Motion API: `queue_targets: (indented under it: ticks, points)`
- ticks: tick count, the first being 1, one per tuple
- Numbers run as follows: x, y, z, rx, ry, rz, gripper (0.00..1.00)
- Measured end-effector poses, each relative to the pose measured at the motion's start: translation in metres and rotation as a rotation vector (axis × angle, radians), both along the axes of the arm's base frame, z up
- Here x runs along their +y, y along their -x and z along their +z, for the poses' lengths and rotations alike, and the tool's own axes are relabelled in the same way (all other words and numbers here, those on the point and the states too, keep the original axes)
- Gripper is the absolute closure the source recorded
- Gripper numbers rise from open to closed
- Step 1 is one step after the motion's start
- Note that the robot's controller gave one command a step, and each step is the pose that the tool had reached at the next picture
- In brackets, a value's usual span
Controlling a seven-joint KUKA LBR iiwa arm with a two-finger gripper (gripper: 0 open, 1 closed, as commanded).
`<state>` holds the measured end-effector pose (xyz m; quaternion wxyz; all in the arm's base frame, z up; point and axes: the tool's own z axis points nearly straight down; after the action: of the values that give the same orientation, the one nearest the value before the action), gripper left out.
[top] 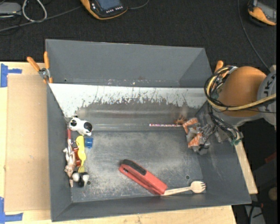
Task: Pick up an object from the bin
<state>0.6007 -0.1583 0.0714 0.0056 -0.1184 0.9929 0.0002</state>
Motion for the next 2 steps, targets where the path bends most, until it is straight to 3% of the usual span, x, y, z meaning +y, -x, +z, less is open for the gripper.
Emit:
queue_targets:
  ticks: [2]
  points:
    - [0.001,0.002,0.026,0.006,-0.002,-0.001,1.00]
